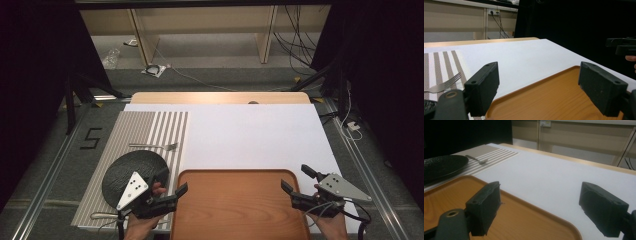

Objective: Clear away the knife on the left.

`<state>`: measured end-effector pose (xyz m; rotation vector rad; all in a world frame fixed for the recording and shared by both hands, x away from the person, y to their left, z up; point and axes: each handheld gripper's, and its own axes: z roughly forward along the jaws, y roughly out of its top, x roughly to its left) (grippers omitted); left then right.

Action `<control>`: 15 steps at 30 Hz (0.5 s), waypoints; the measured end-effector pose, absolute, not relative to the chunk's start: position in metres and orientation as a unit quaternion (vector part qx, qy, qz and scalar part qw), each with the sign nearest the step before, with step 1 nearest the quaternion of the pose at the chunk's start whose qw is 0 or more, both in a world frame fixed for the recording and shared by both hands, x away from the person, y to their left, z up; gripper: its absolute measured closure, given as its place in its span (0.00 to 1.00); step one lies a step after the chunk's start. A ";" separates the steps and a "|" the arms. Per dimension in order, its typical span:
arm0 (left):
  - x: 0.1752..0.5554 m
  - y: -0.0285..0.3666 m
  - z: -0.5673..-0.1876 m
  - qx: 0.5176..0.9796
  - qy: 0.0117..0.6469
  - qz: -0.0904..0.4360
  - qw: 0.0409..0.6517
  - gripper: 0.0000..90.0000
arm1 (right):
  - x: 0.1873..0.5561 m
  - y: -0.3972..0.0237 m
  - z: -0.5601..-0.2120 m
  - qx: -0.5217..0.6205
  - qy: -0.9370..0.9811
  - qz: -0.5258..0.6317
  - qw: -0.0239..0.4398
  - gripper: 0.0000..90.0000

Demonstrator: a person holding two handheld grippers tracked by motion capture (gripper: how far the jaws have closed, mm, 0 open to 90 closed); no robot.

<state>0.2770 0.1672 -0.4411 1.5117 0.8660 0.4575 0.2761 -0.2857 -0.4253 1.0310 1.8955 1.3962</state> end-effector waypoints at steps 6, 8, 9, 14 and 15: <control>0.277 0.167 -0.441 0.657 0.378 0.199 0.621 0.19 | 0.276 -0.286 -0.425 0.384 0.708 0.520 0.283 0.21; 0.277 0.168 -0.441 0.657 0.377 0.199 0.621 0.19 | 0.276 -0.286 -0.425 0.384 0.708 0.521 0.283 0.21; 0.277 0.168 -0.441 0.657 0.377 0.199 0.621 0.19 | 0.276 -0.286 -0.425 0.383 0.707 0.522 0.284 0.21; 0.277 0.169 -0.441 0.656 0.379 0.198 0.622 0.19 | 0.275 -0.286 -0.425 0.381 0.707 0.522 0.286 0.22; 0.277 0.169 -0.441 0.656 0.379 0.198 0.622 0.19 | 0.276 -0.286 -0.425 0.382 0.707 0.522 0.286 0.22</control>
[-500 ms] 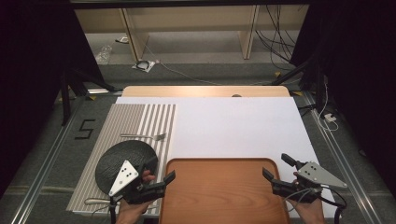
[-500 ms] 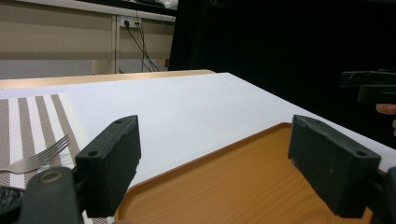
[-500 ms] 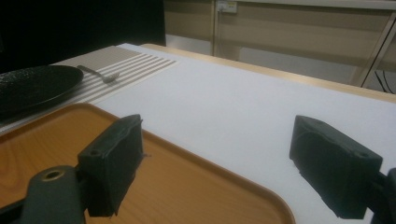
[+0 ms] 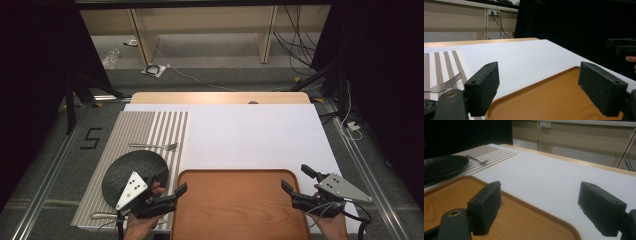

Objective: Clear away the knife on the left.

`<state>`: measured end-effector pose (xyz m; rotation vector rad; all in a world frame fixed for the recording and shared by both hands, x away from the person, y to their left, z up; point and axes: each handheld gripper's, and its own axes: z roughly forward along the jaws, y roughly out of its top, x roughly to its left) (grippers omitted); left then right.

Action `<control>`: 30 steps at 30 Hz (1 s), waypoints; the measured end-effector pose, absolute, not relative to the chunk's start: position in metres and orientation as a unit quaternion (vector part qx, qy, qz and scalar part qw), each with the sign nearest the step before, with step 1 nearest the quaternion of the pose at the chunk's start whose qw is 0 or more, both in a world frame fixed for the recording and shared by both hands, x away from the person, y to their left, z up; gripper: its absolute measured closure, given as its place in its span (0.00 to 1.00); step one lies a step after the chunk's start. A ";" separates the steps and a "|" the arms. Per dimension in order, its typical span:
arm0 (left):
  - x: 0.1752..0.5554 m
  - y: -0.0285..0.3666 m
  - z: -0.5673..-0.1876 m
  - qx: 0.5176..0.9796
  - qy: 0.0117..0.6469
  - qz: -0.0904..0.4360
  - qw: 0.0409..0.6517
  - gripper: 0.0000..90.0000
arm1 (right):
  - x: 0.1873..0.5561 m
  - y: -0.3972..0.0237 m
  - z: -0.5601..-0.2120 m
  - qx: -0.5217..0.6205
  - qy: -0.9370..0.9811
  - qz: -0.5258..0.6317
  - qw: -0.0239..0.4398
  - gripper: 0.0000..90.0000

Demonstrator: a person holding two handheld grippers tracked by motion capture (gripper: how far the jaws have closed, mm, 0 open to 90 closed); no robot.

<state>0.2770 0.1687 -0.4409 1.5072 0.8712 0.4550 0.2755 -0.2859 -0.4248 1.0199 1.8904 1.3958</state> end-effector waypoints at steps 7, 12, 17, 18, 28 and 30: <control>0.277 0.170 -0.440 0.660 0.380 0.198 0.618 0.19 | 0.275 -0.286 -0.425 0.381 0.707 0.522 0.287 0.22; 0.276 0.171 -0.439 0.665 0.378 0.203 0.612 0.19 | 0.275 -0.286 -0.424 0.381 0.707 0.522 0.287 0.22; 0.276 0.173 -0.439 0.672 0.380 0.194 0.606 0.20 | 0.274 -0.286 -0.424 0.379 0.708 0.523 0.286 0.23; 0.276 0.173 -0.438 0.674 0.381 0.190 0.604 0.20 | 0.274 -0.286 -0.424 0.379 0.708 0.523 0.286 0.23; 0.280 0.175 -0.440 0.709 0.386 0.162 0.567 0.20 | 0.274 -0.285 -0.424 0.377 0.708 0.526 0.285 0.23; 0.282 0.175 -0.440 0.718 0.387 0.157 0.557 0.20 | 0.274 -0.285 -0.424 0.375 0.709 0.525 0.286 0.23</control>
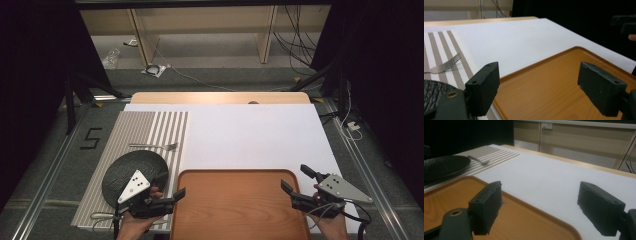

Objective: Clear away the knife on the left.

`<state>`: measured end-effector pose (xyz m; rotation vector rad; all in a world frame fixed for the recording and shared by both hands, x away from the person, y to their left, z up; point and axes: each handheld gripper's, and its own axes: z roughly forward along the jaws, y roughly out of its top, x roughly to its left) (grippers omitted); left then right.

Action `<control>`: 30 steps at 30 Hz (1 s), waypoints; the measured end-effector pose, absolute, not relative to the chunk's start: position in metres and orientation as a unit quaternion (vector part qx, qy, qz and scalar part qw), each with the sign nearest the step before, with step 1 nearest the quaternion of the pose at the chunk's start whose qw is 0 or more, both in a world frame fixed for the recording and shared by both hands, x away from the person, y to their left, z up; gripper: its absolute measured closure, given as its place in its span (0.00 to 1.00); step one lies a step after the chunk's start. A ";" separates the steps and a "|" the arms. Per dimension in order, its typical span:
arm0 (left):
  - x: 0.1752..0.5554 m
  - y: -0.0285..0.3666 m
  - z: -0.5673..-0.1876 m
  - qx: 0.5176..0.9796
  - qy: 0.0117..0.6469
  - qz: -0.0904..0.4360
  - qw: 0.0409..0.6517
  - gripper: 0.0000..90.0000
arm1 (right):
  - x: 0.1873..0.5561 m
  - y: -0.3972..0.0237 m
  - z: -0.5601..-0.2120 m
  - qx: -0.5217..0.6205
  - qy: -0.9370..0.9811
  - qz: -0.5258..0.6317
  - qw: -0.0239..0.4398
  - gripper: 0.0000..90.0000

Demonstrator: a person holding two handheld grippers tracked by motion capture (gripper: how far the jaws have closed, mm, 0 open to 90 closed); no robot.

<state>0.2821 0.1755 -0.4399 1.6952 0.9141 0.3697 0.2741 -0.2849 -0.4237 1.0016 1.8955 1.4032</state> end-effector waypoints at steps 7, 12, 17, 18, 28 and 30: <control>0.282 0.184 -0.433 0.749 0.378 0.152 0.523 0.22 | 0.274 -0.285 -0.424 0.376 0.709 0.523 0.286 0.23; 0.280 0.193 -0.432 0.765 0.378 0.148 0.499 0.22 | 0.274 -0.285 -0.423 0.377 0.708 0.524 0.286 0.24; 0.280 0.204 -0.432 0.773 0.385 0.145 0.483 0.23 | 0.275 -0.285 -0.424 0.377 0.709 0.523 0.286 0.24; 0.280 0.207 -0.432 0.774 0.387 0.146 0.480 0.23 | 0.275 -0.286 -0.424 0.377 0.709 0.523 0.285 0.24; 0.278 0.228 -0.430 0.792 0.393 0.155 0.441 0.24 | 0.275 -0.286 -0.423 0.380 0.709 0.523 0.283 0.24; 0.277 0.232 -0.431 0.795 0.396 0.154 0.432 0.24 | 0.275 -0.285 -0.423 0.379 0.708 0.524 0.283 0.24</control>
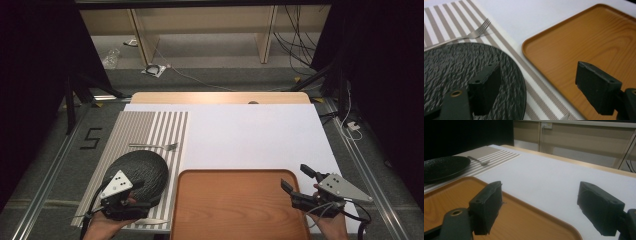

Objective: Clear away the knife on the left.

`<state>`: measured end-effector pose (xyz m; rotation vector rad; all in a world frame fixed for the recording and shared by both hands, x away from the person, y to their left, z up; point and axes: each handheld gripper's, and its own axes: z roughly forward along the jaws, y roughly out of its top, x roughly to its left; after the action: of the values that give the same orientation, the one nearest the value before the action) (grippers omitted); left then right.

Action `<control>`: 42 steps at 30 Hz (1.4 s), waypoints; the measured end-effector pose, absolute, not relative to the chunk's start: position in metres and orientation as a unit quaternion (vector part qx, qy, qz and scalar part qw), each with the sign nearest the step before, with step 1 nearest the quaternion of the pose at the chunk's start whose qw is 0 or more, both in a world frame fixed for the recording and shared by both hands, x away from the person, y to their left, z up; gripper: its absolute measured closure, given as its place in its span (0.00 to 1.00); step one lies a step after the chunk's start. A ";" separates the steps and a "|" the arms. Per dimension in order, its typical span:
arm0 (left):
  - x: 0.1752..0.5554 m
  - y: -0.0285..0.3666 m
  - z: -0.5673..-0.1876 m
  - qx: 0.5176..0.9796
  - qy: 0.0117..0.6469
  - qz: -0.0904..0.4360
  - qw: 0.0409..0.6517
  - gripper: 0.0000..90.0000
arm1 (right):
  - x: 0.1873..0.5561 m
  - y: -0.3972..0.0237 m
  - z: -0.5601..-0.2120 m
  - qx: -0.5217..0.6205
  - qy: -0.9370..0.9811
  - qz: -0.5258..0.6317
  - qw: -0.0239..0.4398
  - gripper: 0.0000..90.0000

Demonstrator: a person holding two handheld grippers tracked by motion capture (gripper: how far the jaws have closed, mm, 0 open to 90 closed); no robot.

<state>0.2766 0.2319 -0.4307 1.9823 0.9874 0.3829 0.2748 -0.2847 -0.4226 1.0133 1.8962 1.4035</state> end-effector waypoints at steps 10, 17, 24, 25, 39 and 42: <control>0.269 0.252 -0.432 0.815 0.402 0.155 0.387 0.25 | 0.275 -0.283 -0.423 0.374 0.712 0.524 0.281 0.24; 0.264 0.262 -0.433 0.828 0.402 0.158 0.358 0.25 | 0.276 -0.281 -0.424 0.370 0.716 0.522 0.279 0.24; 0.259 0.275 -0.435 0.838 0.409 0.158 0.324 0.25 | 0.276 -0.281 -0.424 0.368 0.717 0.522 0.279 0.23; 0.259 0.277 -0.435 0.839 0.410 0.157 0.322 0.26 | 0.276 -0.281 -0.424 0.368 0.717 0.521 0.279 0.23; 0.252 0.301 -0.439 0.851 0.422 0.146 0.278 0.26 | 0.276 -0.280 -0.425 0.368 0.718 0.521 0.278 0.23; 0.252 0.305 -0.441 0.853 0.425 0.145 0.267 0.27 | 0.276 -0.280 -0.425 0.368 0.720 0.519 0.278 0.23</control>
<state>0.2524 0.3054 -0.4410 2.3013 1.1467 0.3902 0.2755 -0.2803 -0.4248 0.9870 1.9321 1.3937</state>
